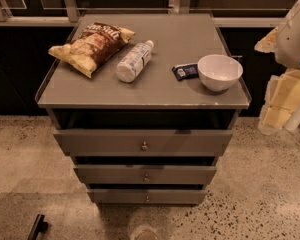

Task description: Open top drawer

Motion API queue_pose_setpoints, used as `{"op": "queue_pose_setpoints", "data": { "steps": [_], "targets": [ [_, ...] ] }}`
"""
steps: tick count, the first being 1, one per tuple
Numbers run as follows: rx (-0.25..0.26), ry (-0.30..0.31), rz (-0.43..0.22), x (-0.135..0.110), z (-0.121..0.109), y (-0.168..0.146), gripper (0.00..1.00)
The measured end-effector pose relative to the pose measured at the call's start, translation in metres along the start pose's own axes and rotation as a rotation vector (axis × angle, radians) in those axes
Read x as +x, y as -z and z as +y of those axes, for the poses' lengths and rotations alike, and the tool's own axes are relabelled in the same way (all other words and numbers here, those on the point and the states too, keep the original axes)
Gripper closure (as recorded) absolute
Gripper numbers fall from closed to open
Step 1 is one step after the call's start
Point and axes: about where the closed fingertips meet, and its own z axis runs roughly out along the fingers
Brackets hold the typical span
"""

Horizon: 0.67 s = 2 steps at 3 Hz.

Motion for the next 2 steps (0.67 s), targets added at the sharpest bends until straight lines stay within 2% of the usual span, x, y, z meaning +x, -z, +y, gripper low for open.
{"op": "queue_pose_setpoints", "data": {
  "steps": [1, 2],
  "targets": [
    [0.000, 0.000, 0.000, 0.0000, 0.0000, 0.0000, 0.00],
    [0.022, -0.017, -0.031, 0.0075, 0.0044, -0.0084, 0.00]
  ]
}}
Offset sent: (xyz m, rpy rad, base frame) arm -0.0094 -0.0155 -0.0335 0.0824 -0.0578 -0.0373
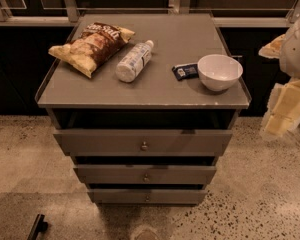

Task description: Open top drawer

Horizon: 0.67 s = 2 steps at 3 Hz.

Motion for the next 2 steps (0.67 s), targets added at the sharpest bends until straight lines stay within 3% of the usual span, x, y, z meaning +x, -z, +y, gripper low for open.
{"op": "queue_pose_setpoints", "data": {
  "steps": [1, 2],
  "targets": [
    [-0.029, -0.071, -0.092, 0.034, 0.022, -0.048, 0.00],
    [-0.060, -0.184, -0.198, 0.071, 0.045, -0.112, 0.00]
  ]
}}
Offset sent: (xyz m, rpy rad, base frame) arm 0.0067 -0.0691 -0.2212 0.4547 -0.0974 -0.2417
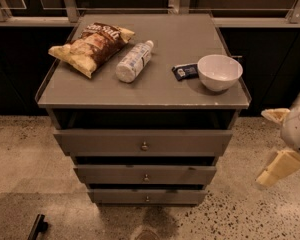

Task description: Open top drawer

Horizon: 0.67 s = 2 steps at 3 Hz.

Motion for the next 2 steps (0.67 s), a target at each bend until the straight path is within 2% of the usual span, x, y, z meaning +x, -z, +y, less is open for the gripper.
{"op": "queue_pose_setpoints", "data": {
  "steps": [1, 2],
  "targets": [
    [0.080, -0.032, -0.048, 0.0053, -0.0193, -0.0083, 0.00],
    [0.082, -0.030, -0.047, 0.0048, -0.0196, -0.0082, 0.19]
  ]
}}
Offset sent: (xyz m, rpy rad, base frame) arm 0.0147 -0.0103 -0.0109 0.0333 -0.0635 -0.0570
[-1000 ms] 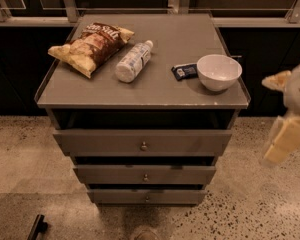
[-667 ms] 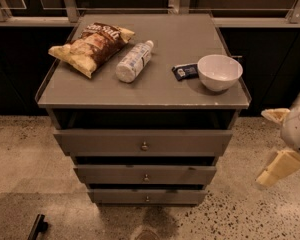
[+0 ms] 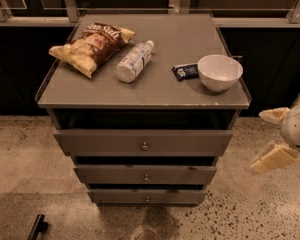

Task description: Open top drawer

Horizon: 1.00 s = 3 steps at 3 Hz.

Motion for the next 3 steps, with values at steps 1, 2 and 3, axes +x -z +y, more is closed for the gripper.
{"op": "queue_pose_setpoints", "data": {
  "steps": [1, 2, 3],
  "targets": [
    [0.000, 0.000, 0.000, 0.0000, 0.0000, 0.0000, 0.42],
    [0.000, 0.000, 0.000, 0.0000, 0.0000, 0.0000, 0.66],
    [0.015, -0.017, -0.026, 0.0045, 0.0020, -0.0063, 0.89]
  ]
}}
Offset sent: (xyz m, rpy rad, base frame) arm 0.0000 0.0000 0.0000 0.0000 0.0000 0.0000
